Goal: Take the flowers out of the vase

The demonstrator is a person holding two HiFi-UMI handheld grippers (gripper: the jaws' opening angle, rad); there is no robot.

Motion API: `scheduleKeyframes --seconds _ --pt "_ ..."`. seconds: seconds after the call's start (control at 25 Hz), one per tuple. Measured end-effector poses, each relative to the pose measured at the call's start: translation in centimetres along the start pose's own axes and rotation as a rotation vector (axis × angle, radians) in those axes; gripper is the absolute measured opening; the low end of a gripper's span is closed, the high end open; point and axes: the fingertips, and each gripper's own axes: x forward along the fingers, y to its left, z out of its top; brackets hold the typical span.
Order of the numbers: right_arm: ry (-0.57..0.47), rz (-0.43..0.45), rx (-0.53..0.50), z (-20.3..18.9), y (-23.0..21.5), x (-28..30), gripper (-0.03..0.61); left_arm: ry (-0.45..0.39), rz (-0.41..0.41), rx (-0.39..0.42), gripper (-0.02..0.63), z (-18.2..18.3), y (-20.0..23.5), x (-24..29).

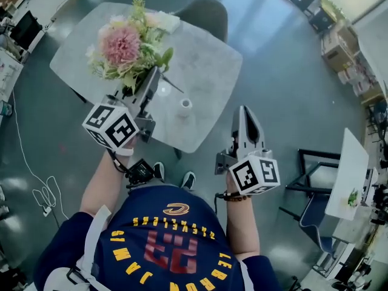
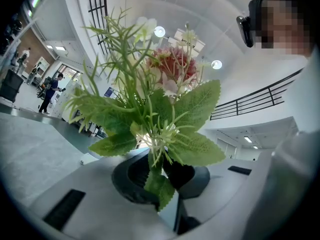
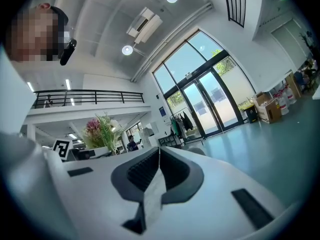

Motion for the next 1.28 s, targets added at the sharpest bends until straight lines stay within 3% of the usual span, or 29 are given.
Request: scheduleKeyframes --seconds 0.8,1.28 --pt "-0.067 0.013 -0.034 2.7 -0.1 -0.7 0.015 -0.025 -0.037 0.029 0.041 1.8 -1.7 0.4" --pt "-0.079 -0.005 -0.028 2.4 -0.3 -1.2 0.015 -0.038 -0.061 0.022 0.041 2.0 -1.9 0.1"
